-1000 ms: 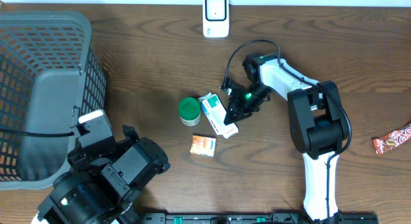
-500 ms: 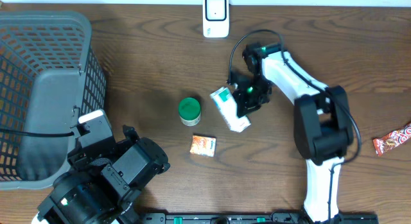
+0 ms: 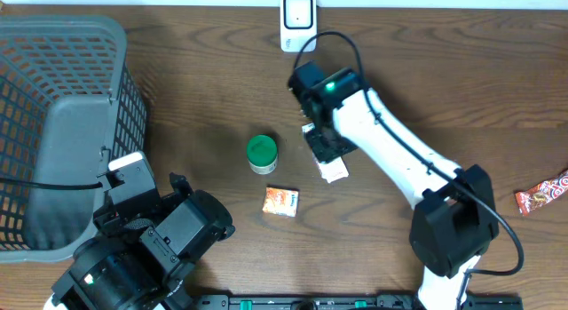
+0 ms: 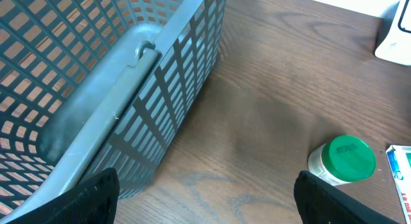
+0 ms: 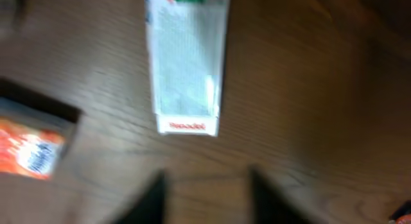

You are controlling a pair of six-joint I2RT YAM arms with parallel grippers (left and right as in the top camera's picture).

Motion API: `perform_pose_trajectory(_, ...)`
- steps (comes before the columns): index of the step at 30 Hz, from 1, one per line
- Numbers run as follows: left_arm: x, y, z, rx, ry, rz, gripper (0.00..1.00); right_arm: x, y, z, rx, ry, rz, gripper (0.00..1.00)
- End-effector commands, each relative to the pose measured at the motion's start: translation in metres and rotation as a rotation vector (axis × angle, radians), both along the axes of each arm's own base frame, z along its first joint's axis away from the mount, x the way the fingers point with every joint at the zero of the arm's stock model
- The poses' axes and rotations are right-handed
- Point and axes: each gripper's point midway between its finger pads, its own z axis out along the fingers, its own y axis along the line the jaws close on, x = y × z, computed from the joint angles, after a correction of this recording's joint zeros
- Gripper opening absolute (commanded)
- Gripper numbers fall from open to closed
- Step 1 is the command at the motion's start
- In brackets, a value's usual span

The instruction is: Scan the item barcode

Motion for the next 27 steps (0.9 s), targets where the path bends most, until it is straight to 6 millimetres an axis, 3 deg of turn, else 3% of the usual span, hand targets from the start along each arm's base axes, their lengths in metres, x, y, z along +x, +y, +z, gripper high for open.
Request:
perform_pose_trajectory(1,0.000,0.002,0.000,0.003,-0.005,0.011,0.85,0.009,0.008,0.001,0.039,-0.043,-0.075,0.99)
perform_pose_trajectory(6,0.000,0.002,0.000,0.003,-0.006,0.011,0.85,0.016,0.025,-0.001,0.221,0.015,-0.016,0.99)
perform_pose_trajectory(11,0.000,0.002,0.000,0.003,-0.006,0.011,0.85,0.018,0.013,-0.017,0.376,0.105,-0.016,0.99)
perform_pose_trajectory(16,0.000,0.002,0.000,0.003,-0.006,0.011,0.85,0.009,-0.006,-0.042,0.336,0.137,-0.055,0.99)
perform_pose_trajectory(21,0.000,0.002,0.000,0.003,-0.006,0.011,0.85,0.004,-0.004,-0.057,0.313,0.130,-0.084,0.99)
perform_pose_trajectory(25,0.000,0.002,0.000,0.003,-0.005,0.011,0.85,0.010,-0.027,-0.064,0.130,0.032,-0.217,0.99)
perform_pose_trajectory(27,0.000,0.002,0.000,0.003,-0.005,0.011,0.85,0.009,-0.027,-0.063,0.083,0.003,-0.223,0.99)
